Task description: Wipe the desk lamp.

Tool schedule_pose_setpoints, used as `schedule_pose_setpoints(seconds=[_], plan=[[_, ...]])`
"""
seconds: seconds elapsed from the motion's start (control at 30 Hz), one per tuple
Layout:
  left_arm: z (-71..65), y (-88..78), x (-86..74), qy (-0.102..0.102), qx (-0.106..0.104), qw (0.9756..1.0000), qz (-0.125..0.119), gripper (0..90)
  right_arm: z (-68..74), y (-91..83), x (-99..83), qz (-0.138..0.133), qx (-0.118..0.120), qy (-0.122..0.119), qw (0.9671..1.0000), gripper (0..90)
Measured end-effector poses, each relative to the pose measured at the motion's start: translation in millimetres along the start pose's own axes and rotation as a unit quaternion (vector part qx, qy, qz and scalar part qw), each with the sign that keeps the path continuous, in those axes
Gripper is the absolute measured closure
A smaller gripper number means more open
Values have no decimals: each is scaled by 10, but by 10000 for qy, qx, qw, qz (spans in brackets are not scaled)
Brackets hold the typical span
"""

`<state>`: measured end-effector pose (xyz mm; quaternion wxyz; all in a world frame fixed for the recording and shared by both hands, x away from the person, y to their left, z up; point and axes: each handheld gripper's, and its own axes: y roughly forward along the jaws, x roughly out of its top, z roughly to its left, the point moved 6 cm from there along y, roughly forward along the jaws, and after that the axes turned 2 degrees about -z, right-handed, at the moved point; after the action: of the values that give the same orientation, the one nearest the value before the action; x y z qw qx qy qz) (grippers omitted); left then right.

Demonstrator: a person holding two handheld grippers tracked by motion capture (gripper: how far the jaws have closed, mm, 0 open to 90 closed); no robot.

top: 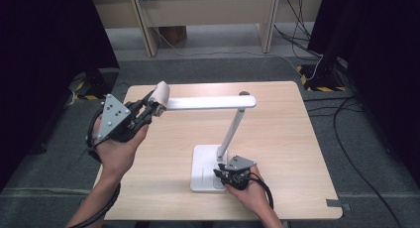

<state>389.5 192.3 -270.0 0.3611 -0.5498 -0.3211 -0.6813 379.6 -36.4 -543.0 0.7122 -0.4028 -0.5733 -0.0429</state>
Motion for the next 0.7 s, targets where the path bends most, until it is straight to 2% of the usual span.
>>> schedule_pose_setpoints(seconds=[0.33, 0.37, 0.4, 0.6, 0.63, 0.7], plan=[[-64, 53, 4, -2, -43, 10000, 8, 811, 0, 0, 0, -2, 2, 1, 10000, 691], [-64, 63, 10, 43, -56, 10000, -20, 811, -3, 0, 0, -6, -2, -8, 10000, 691], [-75, 63, 6, -9, -50, 10000, 9, 811, -3, -1, 0, -5, -2, -9, 10000, 691], [-117, 96, 7, -22, -84, 10000, 5, 811, -3, -1, 0, -6, 3, -4, 10000, 691], [-114, 105, 14, 30, -90, 10000, -24, 811, -3, 0, 0, -6, 3, -3, 10000, 691], [-133, 112, 11, -28, -94, 10000, 6, 811, -2, 0, -1, -6, 5, 5, 10000, 691]])
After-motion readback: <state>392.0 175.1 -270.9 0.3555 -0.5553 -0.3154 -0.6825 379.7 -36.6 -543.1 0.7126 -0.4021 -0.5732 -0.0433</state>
